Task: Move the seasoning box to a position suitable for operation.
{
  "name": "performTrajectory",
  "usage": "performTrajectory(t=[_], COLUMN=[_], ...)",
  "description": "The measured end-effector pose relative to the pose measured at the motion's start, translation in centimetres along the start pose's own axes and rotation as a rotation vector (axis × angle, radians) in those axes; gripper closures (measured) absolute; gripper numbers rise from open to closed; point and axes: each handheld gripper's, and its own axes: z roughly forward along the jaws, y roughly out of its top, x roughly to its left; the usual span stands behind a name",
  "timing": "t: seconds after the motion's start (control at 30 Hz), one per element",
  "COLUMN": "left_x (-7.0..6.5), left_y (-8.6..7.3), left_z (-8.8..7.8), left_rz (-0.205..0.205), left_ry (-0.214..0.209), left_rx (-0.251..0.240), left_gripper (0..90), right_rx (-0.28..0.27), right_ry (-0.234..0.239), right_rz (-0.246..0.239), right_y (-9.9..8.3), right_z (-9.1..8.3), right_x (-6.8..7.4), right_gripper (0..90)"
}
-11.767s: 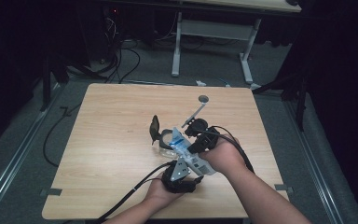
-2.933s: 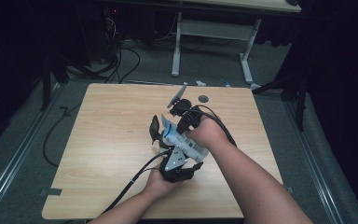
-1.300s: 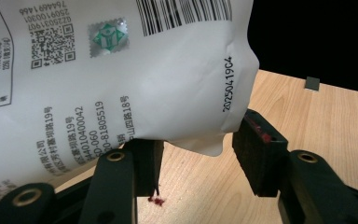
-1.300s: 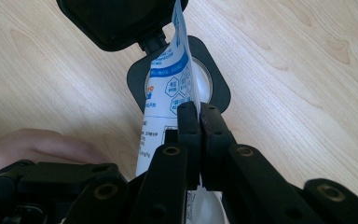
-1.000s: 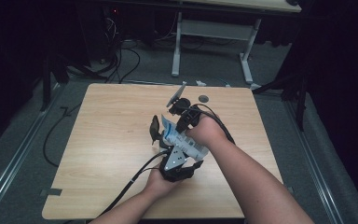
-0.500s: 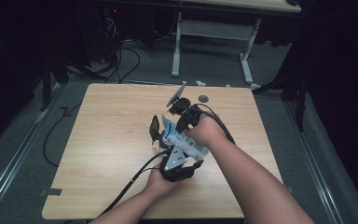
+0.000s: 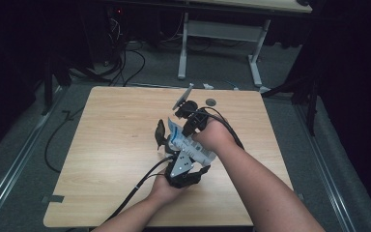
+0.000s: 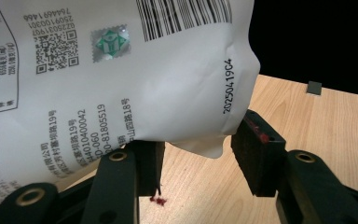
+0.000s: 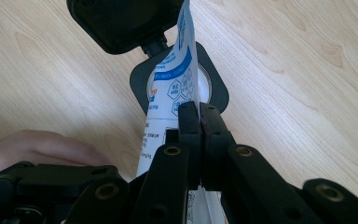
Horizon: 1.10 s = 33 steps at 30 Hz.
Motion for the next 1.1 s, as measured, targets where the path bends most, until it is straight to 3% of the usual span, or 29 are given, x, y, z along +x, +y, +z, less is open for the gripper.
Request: performTrajectory(t=[0.3, 0.5, 0.73, 0.9, 1.0, 1.03, 1.1], left_x=[-0.05, -0.09, -0.09, -0.01, 0.00, 0.00, 0.00], left_y=[0.05, 0.11, 0.12, 0.17, 0.18, 0.19, 0.22], left_z=[0.11, 0.08, 0.14, 0.14, 0.17, 0.19, 0.20], left_rz=[-0.002, 0.001, 0.000, -0.002, -0.005, -0.006, -0.007], left_ry=[0.001, 0.003, 0.001, 0.003, 0.003, 0.003, 0.003], left_rx=[-0.006, -0.005, -0.006, -0.006, -0.007, -0.007, -0.006], left_gripper=[55.6, 55.7, 55.8, 55.9, 56.0, 56.0, 56.0], right_rx=[0.005, -0.005, -0.001, 0.001, -0.002, 0.006, -0.001], right_ry=[-0.001, -0.003, -0.002, -0.007, -0.006, -0.006, -0.004], right_rz=[0.030, 0.002, 0.002, 0.025, 0.015, 0.035, 0.004], right_y=[-0.13, -0.15, -0.14, -0.15, -0.10, -0.09, -0.04], right_z=[-0.25, -0.28, -0.23, -0.24, -0.13, -0.16, -0.06], right_x=[0.09, -0.06, -0.13, -0.13, -0.18, -0.05, -0.31], right_gripper=[89.4, 89.4, 89.5, 89.5, 89.5, 89.6, 89.6])
